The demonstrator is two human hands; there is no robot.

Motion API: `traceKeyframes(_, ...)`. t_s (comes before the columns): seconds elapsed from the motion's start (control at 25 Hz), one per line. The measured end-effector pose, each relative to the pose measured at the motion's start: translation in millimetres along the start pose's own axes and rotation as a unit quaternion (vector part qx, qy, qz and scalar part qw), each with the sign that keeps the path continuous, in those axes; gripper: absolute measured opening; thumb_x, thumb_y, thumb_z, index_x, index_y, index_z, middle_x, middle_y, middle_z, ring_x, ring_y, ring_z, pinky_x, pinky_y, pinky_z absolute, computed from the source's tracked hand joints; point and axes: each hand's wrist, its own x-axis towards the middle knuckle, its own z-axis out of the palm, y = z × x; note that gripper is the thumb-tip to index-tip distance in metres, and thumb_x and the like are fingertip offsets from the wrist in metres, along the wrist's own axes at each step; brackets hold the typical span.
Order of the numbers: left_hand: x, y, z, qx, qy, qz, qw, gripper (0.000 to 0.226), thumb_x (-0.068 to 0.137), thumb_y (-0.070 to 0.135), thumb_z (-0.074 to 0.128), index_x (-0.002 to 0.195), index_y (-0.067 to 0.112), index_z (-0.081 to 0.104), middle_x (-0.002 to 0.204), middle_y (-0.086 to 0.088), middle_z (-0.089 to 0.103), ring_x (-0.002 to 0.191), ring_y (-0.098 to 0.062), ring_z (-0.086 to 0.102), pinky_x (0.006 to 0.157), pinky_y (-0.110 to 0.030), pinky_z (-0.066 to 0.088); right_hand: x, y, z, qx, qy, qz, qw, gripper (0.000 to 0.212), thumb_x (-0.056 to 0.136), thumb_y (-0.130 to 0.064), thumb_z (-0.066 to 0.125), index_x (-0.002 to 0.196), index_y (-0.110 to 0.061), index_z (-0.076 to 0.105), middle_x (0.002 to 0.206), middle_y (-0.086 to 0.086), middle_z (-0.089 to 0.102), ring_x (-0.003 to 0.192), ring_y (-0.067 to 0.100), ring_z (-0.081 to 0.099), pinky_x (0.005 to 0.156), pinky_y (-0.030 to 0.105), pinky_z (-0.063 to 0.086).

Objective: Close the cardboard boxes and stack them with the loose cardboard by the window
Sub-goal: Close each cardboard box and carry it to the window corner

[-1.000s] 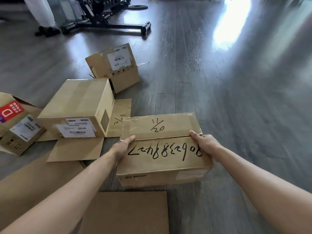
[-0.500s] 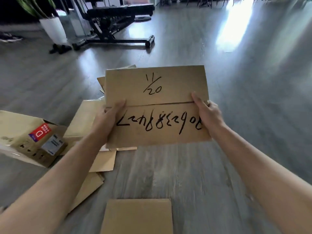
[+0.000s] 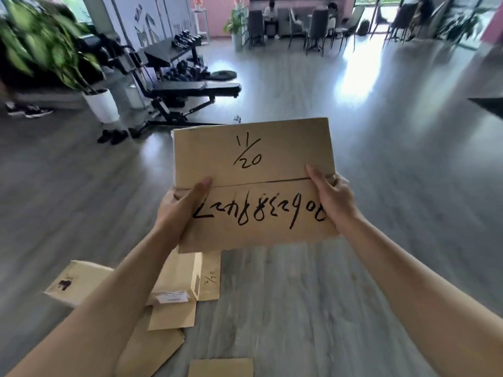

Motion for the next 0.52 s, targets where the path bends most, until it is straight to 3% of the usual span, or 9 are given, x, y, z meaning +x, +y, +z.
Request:
traceKeyframes(0.12,-26,123,-4,-0.005,0.011,0.014,1.000,0.078,0.057,0.074,0.079,0.116,0.026,0.061,0.096,-0.001,0.077,0.081,-0.017,0.075,0.060,-0.032,0.059,-1,-115,-49,0.011,-0.002,-0.021,1.000,0.071,0.059,-0.094,0.058,0.093,-0.032,0.068,0.086,-0.007,0.074,0.084,0.017,0.071,0.081,0.044,0.059)
traceKeyframes(0.24,-52,209,-20,-0.012,0.028,0.049,0.998,0.084,0.053,0.075,0.078,0.118,0.025,0.060,0.099,-0.001,0.076,0.081,-0.016,0.075,0.054,-0.027,0.058,-13,-200,-75,0.010,-0.002,-0.062,0.998,0.078,0.050,-0.100,0.053,0.088,-0.033,0.065,0.078,-0.013,0.071,0.077,0.010,0.069,0.065,0.030,0.054)
traceKeyframes(0.36,-79,255,-54,-0.027,0.063,0.087,0.994,0.072,0.052,0.073,0.080,0.107,0.032,0.059,0.096,0.003,0.074,0.069,-0.008,0.073,0.046,-0.020,0.054,-33,-260,-72,0.011,-0.008,-0.111,0.994,0.075,0.050,-0.100,0.053,0.087,-0.036,0.063,0.079,-0.014,0.070,0.076,0.009,0.068,0.065,0.030,0.053)
traceKeyframes(0.52,-127,273,-153,-0.037,0.151,0.100,0.983,0.061,0.056,0.070,0.083,0.100,0.036,0.057,0.089,0.008,0.075,0.075,-0.012,0.074,0.051,-0.023,0.055,-84,-320,-14,0.021,-0.065,-0.168,0.983,0.067,0.059,-0.093,0.056,0.093,-0.036,0.064,0.084,-0.011,0.072,0.081,0.013,0.070,0.077,0.040,0.058)
